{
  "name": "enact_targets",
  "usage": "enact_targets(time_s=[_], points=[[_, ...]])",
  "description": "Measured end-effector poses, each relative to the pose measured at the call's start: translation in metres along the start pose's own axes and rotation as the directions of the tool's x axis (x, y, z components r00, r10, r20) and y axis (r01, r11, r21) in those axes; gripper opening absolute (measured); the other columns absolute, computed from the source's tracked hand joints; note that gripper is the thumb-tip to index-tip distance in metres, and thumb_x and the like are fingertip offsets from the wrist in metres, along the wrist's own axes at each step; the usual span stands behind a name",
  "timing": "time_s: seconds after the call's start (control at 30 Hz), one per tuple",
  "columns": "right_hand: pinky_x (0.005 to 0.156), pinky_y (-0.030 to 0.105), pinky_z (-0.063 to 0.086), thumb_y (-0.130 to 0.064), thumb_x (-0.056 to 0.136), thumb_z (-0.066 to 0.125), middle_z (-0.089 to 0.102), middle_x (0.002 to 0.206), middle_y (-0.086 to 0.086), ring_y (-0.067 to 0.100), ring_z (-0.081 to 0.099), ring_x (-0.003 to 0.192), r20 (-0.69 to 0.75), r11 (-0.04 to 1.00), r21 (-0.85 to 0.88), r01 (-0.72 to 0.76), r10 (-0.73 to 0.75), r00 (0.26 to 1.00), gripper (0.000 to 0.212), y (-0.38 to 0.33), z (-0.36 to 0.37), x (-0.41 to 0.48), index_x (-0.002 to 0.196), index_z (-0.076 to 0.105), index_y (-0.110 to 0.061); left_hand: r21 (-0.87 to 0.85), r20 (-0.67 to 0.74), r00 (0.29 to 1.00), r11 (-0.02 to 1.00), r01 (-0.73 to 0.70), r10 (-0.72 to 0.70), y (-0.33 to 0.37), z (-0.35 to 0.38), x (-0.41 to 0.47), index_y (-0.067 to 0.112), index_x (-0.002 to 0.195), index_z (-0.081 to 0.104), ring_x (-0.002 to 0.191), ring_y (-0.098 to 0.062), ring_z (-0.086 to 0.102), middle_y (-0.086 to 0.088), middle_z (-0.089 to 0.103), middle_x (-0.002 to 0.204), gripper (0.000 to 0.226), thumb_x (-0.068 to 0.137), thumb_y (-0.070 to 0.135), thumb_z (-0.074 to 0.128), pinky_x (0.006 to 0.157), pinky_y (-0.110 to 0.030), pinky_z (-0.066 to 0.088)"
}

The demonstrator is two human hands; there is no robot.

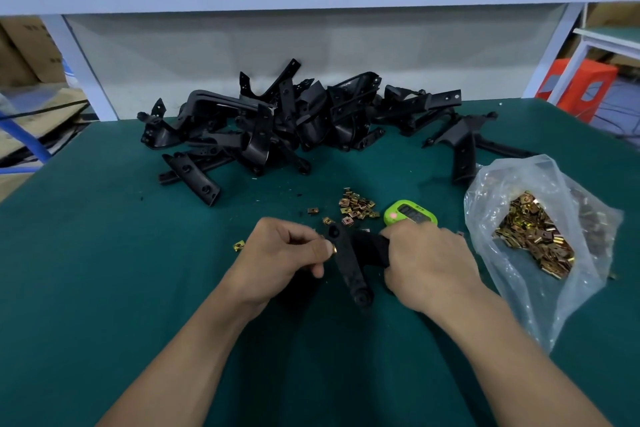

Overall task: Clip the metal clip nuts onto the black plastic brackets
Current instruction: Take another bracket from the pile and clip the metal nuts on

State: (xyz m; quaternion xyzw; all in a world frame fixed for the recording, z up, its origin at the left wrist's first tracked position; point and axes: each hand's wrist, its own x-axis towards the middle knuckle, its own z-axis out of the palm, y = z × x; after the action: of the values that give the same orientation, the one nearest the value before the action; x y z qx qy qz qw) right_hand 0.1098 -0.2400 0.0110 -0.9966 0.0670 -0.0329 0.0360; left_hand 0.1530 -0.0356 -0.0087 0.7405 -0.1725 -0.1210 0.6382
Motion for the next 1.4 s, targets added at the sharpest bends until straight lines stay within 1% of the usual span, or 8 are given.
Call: enact_targets(time_s=[0.23,0.43,0.6,0.8,1.07,1.23,1.33,1.4], points=[[0.067,0.03,0.036,-0.02,0.084,0.064,0.065,0.087,0.002,0.032,0.054,0.074,-0.05,0.996,0.071,-0.052,0.056,0.997,0.021,-0.014,0.003,-0.004,0.104,0.062,-0.028,-0.179,-0.209,0.978,0.984,-0.025,-0.013,0.0,0.013,0.002,0.016,0.051,0.066,0.062,-0.009,0.055,-0.003,0.058,0.055,0.04,0.09,0.016,0.074,0.065,-0.014,0.046],[0.068,0.03,0.035,-0.017,0.086,0.061,0.07,0.1,0.001,0.03,0.067,0.091,-0.046,0.995,0.024,-0.093,0.094,0.995,0.026,-0.011,0.003,-0.004,0.108,0.062,-0.031,-0.171,-0.295,0.951,0.984,0.04,-0.09,-0.001,0.028,0.002,0.015,0.054,0.058,0.053,-0.017,0.029,-0.001,0.037,0.049,0.043,0.093,0.022,0.074,0.052,-0.026,0.028],[0.068,0.033,0.034,-0.027,0.083,0.066,0.067,0.094,0.004,0.033,0.054,0.08,0.026,0.974,0.159,-0.16,0.157,0.987,0.016,-0.007,0.004,0.002,0.096,0.059,-0.029,0.115,-0.378,0.925,0.993,0.015,0.03,0.002,0.039,-0.002,0.025,0.062,0.071,0.04,-0.007,0.04,0.007,0.053,0.045,0.038,0.093,0.047,0.068,0.043,-0.02,0.035],[0.068,0.034,0.036,-0.021,0.082,0.065,0.07,0.097,0.001,0.032,0.068,0.089,-0.105,0.987,0.078,-0.139,0.147,0.984,0.019,-0.005,0.006,0.003,0.095,0.057,-0.032,0.528,-0.488,0.846,0.845,0.091,0.214,0.004,0.059,-0.01,0.025,0.062,0.061,0.053,-0.008,0.057,0.014,0.061,0.056,0.058,0.074,0.08,0.048,0.05,-0.029,0.042],[0.064,0.031,0.035,-0.022,0.086,0.063,0.069,0.092,-0.001,0.028,0.07,0.087,-0.123,0.994,0.076,-0.085,0.094,0.988,0.017,-0.016,0.012,-0.004,0.101,0.061,-0.03,0.59,-0.506,0.828,0.798,0.127,0.242,0.006,0.057,-0.008,0.019,0.061,0.065,0.049,-0.012,0.055,0.006,0.056,0.048,0.044,0.077,0.059,0.055,0.054,-0.035,0.049],[0.067,0.034,0.038,-0.039,0.087,0.068,0.068,0.089,0.0,0.035,0.065,0.088,-0.118,0.938,0.33,-0.101,0.148,0.982,0.018,-0.017,0.012,0.0,0.1,0.061,-0.03,0.305,-0.521,0.831,0.952,-0.03,0.193,0.004,0.05,-0.007,0.023,0.075,0.072,0.054,-0.006,0.056,0.008,0.061,0.057,0.048,0.095,0.056,0.045,0.055,-0.032,0.045],[0.069,0.037,0.044,-0.042,0.089,0.063,0.061,0.077,-0.003,0.036,0.061,0.083,-0.128,0.826,0.537,-0.171,0.281,0.951,0.017,-0.013,0.007,0.009,0.088,0.06,-0.026,0.185,-0.603,0.793,0.982,0.027,0.092,0.001,0.034,-0.001,0.035,0.086,0.076,0.066,0.001,0.066,0.016,0.072,0.067,0.024,0.098,0.039,0.056,0.058,-0.009,0.044],[0.07,0.04,0.051,-0.039,0.09,0.063,0.064,0.076,-0.002,0.033,0.061,0.077,-0.113,0.743,0.63,-0.226,0.376,0.92,0.017,-0.003,0.002,0.015,0.083,0.06,-0.024,0.323,-0.591,0.799,0.941,0.104,0.114,-0.003,0.021,0.002,0.038,0.094,0.076,0.078,0.007,0.066,0.021,0.074,0.079,0.018,0.094,0.025,0.064,0.067,0.0,0.041]])
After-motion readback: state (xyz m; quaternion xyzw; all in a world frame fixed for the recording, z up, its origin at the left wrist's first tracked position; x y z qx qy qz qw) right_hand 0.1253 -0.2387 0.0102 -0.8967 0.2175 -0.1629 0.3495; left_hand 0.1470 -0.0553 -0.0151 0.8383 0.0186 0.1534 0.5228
